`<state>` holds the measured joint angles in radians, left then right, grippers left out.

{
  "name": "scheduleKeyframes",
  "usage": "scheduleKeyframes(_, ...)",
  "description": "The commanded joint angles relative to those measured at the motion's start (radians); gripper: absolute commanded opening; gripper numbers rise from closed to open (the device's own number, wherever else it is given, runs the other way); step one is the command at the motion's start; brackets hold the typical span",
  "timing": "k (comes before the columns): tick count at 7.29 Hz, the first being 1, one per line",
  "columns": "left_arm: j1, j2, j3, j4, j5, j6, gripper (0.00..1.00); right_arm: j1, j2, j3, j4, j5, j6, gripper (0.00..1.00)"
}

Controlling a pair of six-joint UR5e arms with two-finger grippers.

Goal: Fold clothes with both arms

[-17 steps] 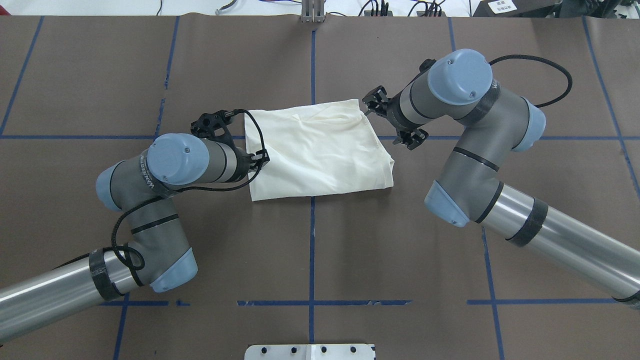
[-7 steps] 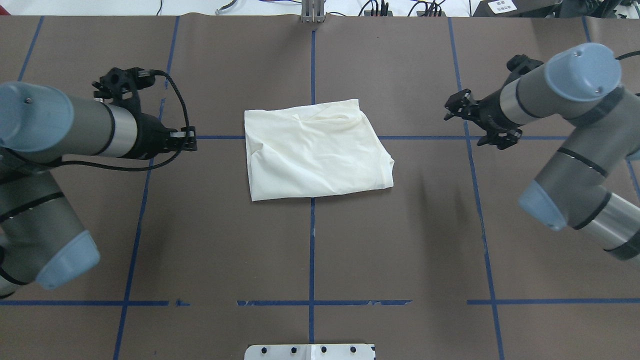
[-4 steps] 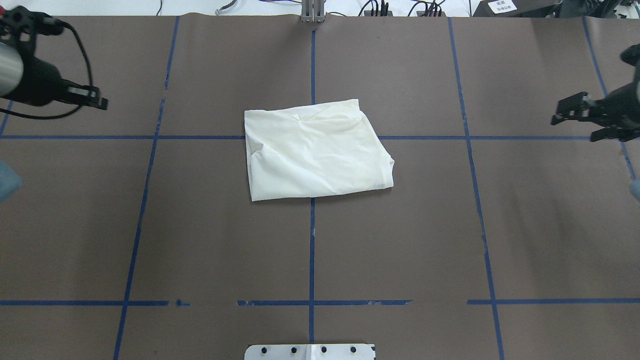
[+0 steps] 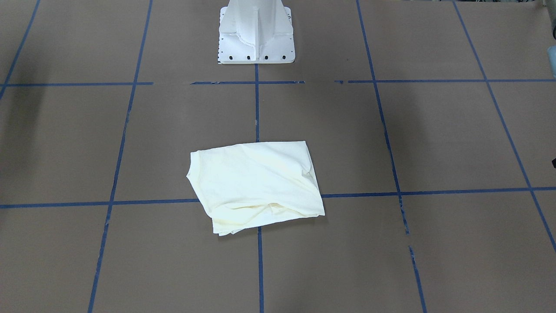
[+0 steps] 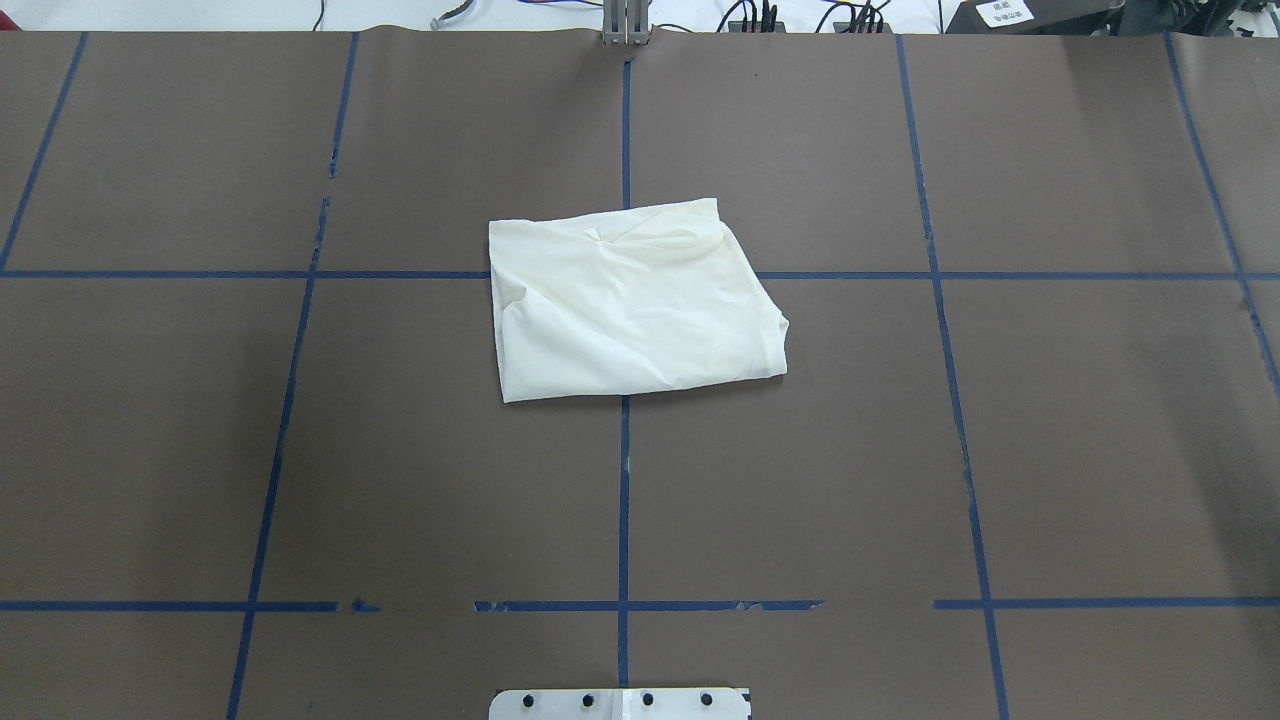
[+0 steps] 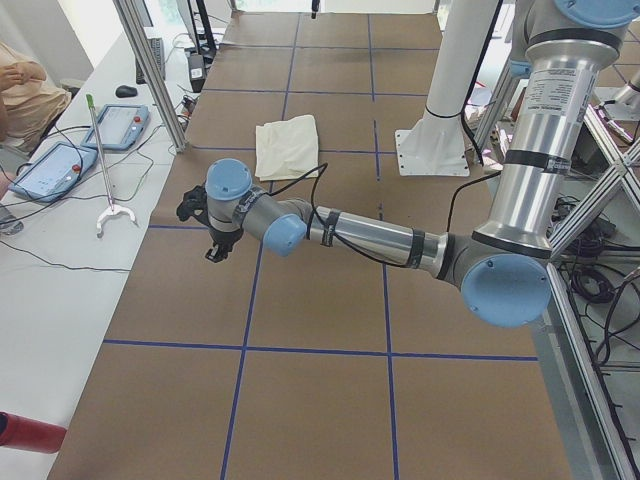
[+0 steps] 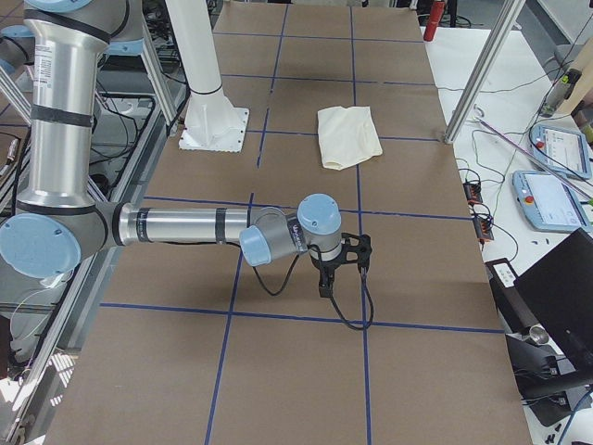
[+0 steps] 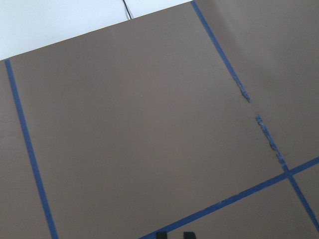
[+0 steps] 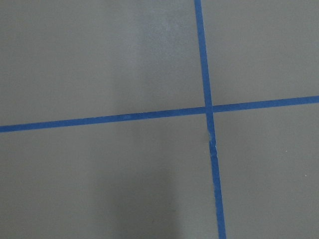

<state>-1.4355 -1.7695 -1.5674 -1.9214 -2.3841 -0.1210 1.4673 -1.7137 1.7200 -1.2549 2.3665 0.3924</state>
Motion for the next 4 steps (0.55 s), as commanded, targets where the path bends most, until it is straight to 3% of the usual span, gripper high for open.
scheduleKeyframes(1,-0.019,0.001,-0.025,0.123,0.011,0.018,1.0,0.007,0.0,0.001,-0.06,0.016,-0.053,1.0)
scheduleKeyframes(4,-0.032,0.059,-0.043,0.258,0.016,0.177,1.0,-0.022,-0.009,-0.013,-0.114,0.004,-0.168,1.0)
